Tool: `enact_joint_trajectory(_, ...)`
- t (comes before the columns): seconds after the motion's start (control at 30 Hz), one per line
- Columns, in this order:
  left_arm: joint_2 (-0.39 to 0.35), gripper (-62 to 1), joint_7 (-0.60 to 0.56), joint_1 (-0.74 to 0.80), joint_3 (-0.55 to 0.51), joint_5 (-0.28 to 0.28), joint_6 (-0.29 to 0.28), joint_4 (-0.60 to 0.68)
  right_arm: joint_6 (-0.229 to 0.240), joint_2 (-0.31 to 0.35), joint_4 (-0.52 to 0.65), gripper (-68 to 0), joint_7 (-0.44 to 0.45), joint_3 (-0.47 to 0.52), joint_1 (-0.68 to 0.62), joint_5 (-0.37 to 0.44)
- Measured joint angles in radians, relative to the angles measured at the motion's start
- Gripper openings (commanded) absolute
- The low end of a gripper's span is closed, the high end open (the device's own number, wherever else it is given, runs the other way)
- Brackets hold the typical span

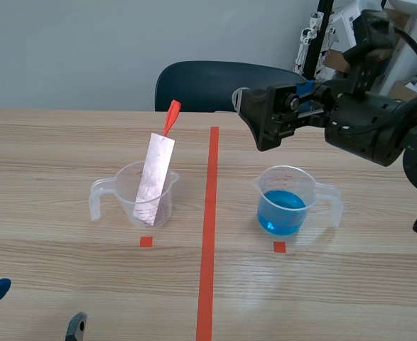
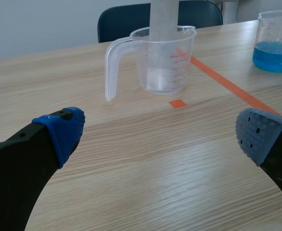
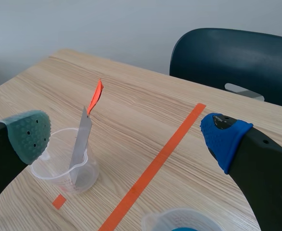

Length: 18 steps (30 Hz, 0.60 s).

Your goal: Do the redox reaction experiment. lift the metal plate out of the left beaker

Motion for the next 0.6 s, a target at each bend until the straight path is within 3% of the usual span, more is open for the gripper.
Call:
enact_joint_trajectory(0.2,0.000,1.4,-0.011,-0.023,-0.012,0.000,-0.052,-0.002,0.052,-0.055,-0.063,0.4,-0.008,-0.018,0.049,0.000)
enact_joint_trajectory(0.6,0.020,1.4,-0.018,-0.042,-0.010,0.020,-0.052,-0.002,0.051,-0.163,-0.227,0.4,-0.028,-0.018,0.098,-0.002)
